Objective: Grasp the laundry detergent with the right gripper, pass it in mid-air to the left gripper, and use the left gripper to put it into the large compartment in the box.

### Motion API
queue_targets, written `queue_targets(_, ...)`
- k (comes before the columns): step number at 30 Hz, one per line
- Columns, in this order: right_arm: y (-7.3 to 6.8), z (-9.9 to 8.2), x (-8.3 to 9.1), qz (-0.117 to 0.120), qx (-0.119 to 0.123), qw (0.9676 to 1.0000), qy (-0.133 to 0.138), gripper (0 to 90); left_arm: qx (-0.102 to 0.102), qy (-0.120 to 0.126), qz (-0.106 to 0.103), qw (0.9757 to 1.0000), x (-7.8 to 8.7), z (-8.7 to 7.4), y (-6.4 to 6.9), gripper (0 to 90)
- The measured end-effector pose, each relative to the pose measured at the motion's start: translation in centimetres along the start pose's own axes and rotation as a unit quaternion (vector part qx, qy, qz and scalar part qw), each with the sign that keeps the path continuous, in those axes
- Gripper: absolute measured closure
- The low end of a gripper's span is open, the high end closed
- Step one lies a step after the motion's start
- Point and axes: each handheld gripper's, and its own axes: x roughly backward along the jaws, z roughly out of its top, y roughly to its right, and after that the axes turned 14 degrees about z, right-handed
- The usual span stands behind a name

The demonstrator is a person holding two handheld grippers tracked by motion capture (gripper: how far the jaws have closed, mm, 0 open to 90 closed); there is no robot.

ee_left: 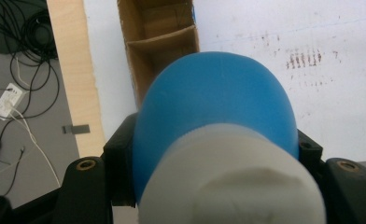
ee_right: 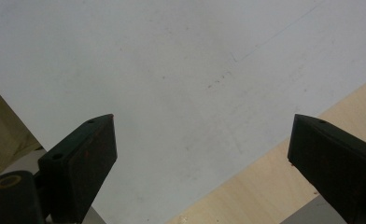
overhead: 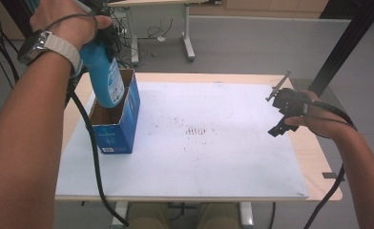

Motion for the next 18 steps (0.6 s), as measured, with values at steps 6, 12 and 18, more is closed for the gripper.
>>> queue_targets(6, 0.2, 0.1, -0.3, 0.002, -0.001, 1.0000, -0.002, 8.1, 0.006, 0.002, 0.002, 1.0000, -0.5, 0.3, -0.2, 37.6)
queue_targets(12, 0.4, 0.1, -0.4, 0.002, -0.003, 1.0000, -0.003, 8.0, 0.008, -0.002, 0.004, 1.0000, -1.1, 0.5, -0.5, 37.6)
queue_targets(18, 0.5, 0.3, -0.4, 0.002, -0.002, 1.0000, -0.002, 8.0, 0.011, -0.003, 0.008, 0.9999, -1.3, 0.6, -0.7, 37.6)
